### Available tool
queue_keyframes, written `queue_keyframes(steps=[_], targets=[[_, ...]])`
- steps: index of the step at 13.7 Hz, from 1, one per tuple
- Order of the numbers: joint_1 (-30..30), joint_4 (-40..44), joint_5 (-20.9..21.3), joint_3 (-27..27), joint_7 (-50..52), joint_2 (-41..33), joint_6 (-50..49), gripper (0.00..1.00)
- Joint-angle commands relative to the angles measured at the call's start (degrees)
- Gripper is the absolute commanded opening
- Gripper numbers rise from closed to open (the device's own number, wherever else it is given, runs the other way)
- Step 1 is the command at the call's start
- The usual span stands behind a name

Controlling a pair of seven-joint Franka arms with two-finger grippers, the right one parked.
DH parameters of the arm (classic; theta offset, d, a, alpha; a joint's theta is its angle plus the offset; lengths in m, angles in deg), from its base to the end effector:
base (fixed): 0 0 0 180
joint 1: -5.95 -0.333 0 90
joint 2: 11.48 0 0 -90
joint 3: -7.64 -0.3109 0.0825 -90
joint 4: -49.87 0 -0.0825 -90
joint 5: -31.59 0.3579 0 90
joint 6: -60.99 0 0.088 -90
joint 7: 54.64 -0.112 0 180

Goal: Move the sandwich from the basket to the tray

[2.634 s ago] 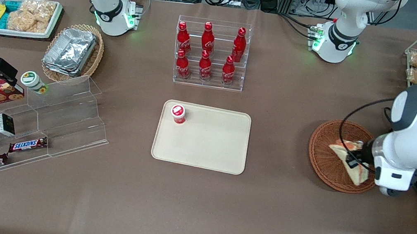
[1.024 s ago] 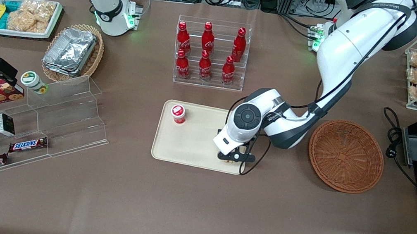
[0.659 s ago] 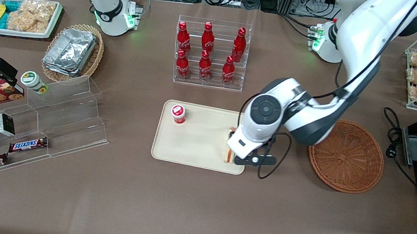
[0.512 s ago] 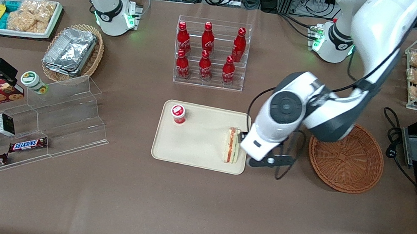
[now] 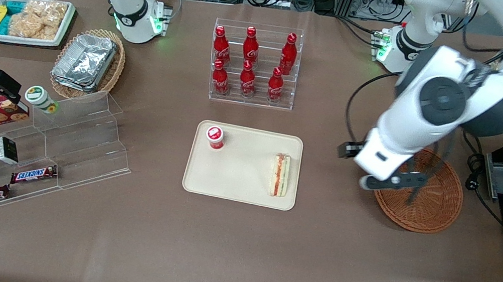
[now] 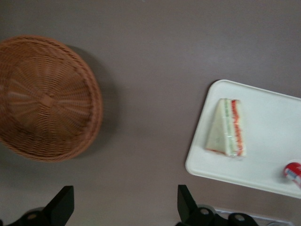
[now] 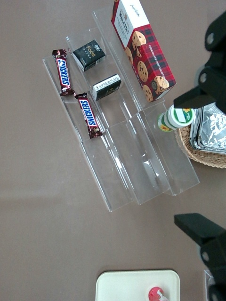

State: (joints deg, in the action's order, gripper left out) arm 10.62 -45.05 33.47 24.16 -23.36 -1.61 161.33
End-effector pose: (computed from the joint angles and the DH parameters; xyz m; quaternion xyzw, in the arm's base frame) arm 0.5452 -0.1969 0.4988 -0.9957 -0.0855 0.0353 0.0080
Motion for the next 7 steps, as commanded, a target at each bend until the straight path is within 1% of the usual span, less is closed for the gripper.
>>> queue_keyframes(steps=[1, 3, 7], targets=[[1.2, -7.1, -2.1, -5.3, -7.8, -8.1, -1.6, 0.99], [1.4, -5.8, -1.8, -9.4, -14.2, -8.7, -5.8, 0.99], [1.2, -2.0, -1.4, -16.0, -25.5, -8.9, -10.1, 1.0]])
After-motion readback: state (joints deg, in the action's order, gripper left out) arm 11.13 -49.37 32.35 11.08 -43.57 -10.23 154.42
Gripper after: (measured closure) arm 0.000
